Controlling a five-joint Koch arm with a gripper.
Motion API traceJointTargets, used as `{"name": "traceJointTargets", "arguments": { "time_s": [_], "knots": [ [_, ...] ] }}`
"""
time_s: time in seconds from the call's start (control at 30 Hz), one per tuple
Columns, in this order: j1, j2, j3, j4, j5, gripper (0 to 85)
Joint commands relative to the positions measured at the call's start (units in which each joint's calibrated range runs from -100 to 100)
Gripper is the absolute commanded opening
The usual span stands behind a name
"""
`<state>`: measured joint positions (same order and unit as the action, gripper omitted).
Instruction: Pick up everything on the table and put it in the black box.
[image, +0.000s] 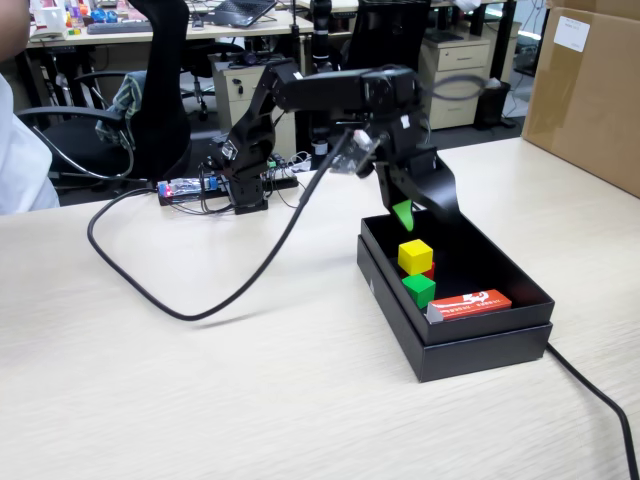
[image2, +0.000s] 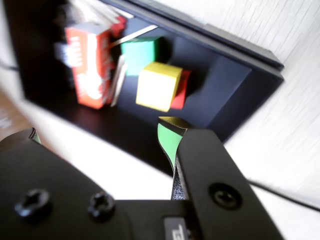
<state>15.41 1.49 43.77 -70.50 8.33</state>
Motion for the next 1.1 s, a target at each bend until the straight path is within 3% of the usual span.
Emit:
{"name": "traceJointTargets", "arguments": {
  "time_s": [0.0, 0.23, 0.53, 0.57, 0.77, 1.07],
  "knots": [
    [-0.73, -15.54, 1.65, -0.13, -0.15, 47.5],
    [-4.79, -40.33, -12.85, 0.48, -0.10, 48.0],
    [-11.38, -73.26, -56.10, 18.10, -1.42, 48.5],
    [-11.97, -81.41, -67.70, 23.80, -1.56, 48.9],
    [-12.41, -93.57, -86.29, 34.43, -3.03, 48.9],
    [-14.75, -101.49, -112.13, 51.97, -7.57, 50.0]
  ]
}}
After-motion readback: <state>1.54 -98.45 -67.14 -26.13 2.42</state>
